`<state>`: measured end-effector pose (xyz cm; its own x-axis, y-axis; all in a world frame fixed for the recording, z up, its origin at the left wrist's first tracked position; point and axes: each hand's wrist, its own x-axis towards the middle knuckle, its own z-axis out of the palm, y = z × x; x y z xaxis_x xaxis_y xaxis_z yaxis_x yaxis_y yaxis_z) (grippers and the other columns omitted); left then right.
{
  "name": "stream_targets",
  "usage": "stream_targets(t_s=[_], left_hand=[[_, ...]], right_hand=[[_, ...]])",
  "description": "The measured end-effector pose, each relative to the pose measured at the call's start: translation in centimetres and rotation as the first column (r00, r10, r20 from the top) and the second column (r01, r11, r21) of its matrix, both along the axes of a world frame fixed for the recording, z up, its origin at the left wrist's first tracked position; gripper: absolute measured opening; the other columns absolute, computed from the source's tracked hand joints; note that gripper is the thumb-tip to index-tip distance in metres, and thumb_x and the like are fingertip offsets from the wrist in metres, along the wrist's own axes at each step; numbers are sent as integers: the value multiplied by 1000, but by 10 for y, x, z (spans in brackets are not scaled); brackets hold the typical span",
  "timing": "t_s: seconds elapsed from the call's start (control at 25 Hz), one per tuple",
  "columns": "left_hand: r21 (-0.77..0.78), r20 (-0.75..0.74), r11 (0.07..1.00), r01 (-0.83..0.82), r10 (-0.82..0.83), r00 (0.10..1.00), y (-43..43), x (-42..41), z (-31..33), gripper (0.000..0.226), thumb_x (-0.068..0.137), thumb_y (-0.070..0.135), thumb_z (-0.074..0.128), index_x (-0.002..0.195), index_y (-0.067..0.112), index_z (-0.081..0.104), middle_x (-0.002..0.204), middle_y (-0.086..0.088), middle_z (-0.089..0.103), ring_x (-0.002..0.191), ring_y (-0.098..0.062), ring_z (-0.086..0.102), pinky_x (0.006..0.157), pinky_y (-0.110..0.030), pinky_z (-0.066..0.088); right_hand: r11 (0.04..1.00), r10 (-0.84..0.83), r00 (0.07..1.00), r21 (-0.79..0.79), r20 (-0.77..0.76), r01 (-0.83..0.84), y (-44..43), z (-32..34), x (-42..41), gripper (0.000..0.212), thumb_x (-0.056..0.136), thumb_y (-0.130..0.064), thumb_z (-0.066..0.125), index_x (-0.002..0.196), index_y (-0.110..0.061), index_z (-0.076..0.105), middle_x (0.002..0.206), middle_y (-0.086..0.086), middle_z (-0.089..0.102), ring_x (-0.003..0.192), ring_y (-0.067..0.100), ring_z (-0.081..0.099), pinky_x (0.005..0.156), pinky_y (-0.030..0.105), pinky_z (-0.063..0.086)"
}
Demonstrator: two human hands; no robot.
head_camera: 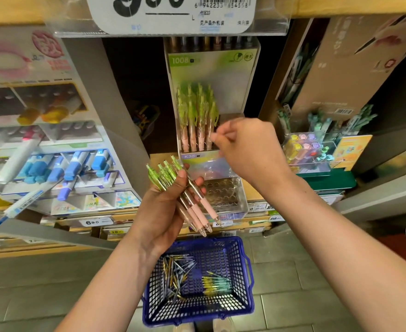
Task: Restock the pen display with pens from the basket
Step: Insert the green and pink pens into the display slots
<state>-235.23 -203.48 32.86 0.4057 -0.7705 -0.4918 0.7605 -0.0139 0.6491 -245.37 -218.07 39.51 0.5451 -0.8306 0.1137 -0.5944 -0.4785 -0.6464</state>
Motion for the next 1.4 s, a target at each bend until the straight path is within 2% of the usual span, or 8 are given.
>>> stream_targets(t_s=[0.16, 0.36, 0.6, 0.68, 0.8, 0.96, 1.16, 1.4], left_hand=[[-2, 69, 999, 33, -33, 997, 1, -4, 3, 37, 93, 19, 63, 125, 1, 65, 103, -19, 72, 92, -28, 69, 85, -38, 61], [-32, 101, 998, 55, -51, 994, 0, -4, 8, 25, 94, 16, 62, 112, 6, 76, 118, -22, 72, 105, -29, 73, 91, -41, 59], [-71, 78, 990, 119, -113, 991, 3, 0, 11, 25, 95, 18, 60, 108, 5, 78, 118, -23, 72, 105, -28, 73, 85, -38, 60], [-54, 78, 993, 107, -103, 992, 4, 0, 11, 24, 94, 19, 61, 106, 8, 79, 112, -20, 74, 99, -28, 73, 82, -39, 61], [13, 57, 998, 56, -57, 997, 7, 2, 8, 26, 90, 18, 63, 108, 5, 76, 100, -14, 74, 89, -22, 72, 78, -39, 63], [51, 21, 999, 10, -11, 1000, 12, 5, 7, 38, 86, 17, 66, 119, -1, 67, 94, -14, 72, 90, -22, 73, 77, -38, 63], [48, 2, 999, -21, 21, 1000, 14, 6, 8, 37, 95, 14, 60, 126, -7, 59, 90, -14, 73, 83, -21, 75, 73, -33, 62], [15, 13, 999, -36, 36, 999, 18, 12, 6, 31, 89, 18, 62, 115, 3, 62, 94, -13, 75, 85, -22, 76, 70, -31, 61]], right_hand=[[970, 108, 993, 214, 40, -114, 33, -2, -11, 10, 92, -24, 69, 86, -32, 73, 76, -20, 68, 75, -14, 63, 58, -2, 42], [875, 272, 962, 419, -16, -240, 36, -4, -11, 24, 87, -32, 77, 110, -30, 74, 94, -16, 72, 85, -10, 64, 72, 2, 48], [827, 266, 964, 510, 17, -237, 32, -8, -13, 16, 87, -35, 76, 102, -32, 76, 89, -16, 75, 69, -5, 70, 62, 5, 51], [818, 201, 976, 535, 82, -213, 28, -3, -14, 5, 87, -39, 76, 91, -39, 74, 88, -20, 75, 74, -4, 71, 74, 16, 57], [878, 66, 964, 444, 259, -179, 15, 9, -10, 4, 86, -34, 77, 90, -34, 74, 87, -16, 77, 82, 3, 72, 89, 38, 59], [962, -73, 904, 267, 421, -47, 7, 25, 5, 5, 87, -25, 72, 83, -28, 74, 75, -11, 76, 76, 10, 74, 81, 43, 62], [993, -21, 901, 117, 433, -34, 14, 26, 22, 15, 90, -23, 70, 87, -36, 74, 72, -21, 73, 73, -2, 71, 70, 20, 58], [999, 43, 946, -7, 323, -43, 19, 9, 29, 8, 90, -26, 74, 94, -21, 79, 63, -29, 61, 77, -14, 65, 71, 2, 49]])
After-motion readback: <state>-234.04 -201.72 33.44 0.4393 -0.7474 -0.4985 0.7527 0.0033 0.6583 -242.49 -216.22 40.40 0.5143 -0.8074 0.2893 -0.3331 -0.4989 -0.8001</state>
